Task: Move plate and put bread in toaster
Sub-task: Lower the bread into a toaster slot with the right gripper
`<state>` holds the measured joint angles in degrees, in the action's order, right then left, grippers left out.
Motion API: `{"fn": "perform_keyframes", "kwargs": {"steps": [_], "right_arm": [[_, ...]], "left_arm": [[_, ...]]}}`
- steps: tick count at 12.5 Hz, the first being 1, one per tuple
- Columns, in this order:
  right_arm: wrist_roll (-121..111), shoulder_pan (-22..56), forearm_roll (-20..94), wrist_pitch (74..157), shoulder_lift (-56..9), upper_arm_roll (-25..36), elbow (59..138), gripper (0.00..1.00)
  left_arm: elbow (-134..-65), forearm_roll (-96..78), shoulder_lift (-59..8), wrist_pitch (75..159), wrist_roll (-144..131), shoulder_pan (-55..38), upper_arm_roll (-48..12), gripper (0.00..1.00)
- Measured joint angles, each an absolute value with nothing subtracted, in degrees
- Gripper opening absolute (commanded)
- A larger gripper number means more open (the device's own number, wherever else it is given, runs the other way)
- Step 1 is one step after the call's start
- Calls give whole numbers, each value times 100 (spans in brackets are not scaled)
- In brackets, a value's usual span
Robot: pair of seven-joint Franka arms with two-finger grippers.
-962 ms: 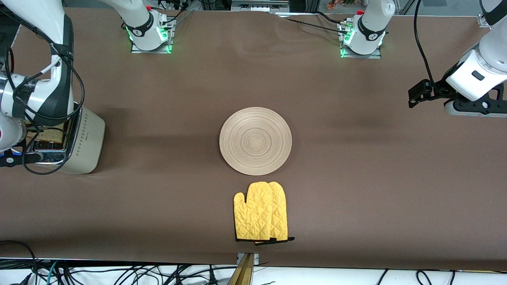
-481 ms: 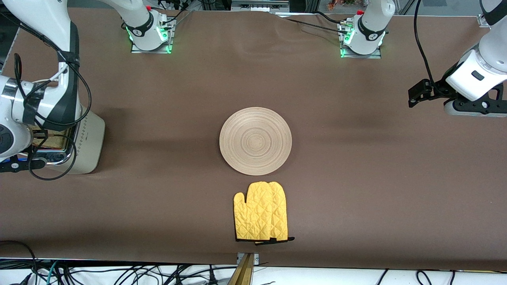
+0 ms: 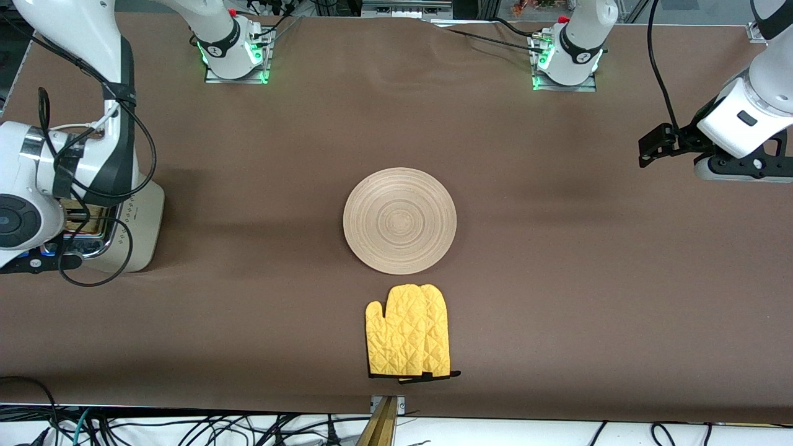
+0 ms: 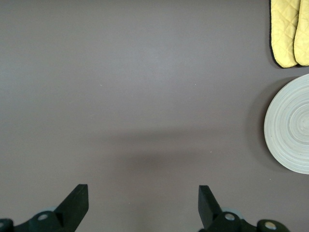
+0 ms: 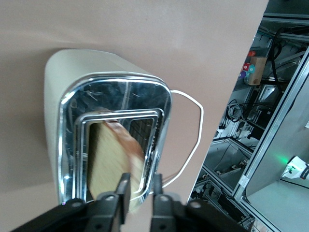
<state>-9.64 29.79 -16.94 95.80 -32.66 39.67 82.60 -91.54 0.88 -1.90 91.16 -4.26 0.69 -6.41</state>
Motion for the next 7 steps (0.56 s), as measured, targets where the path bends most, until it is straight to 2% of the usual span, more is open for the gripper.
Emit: {"fn": "perform_keyframes", "kwargs": {"steps": [7], "right_arm": [[-955,3125,-1227,9584,-3163,3967,8201,100]], "left_arm": [[-9153,88,-190,9106,-431,70,-640,100]]}}
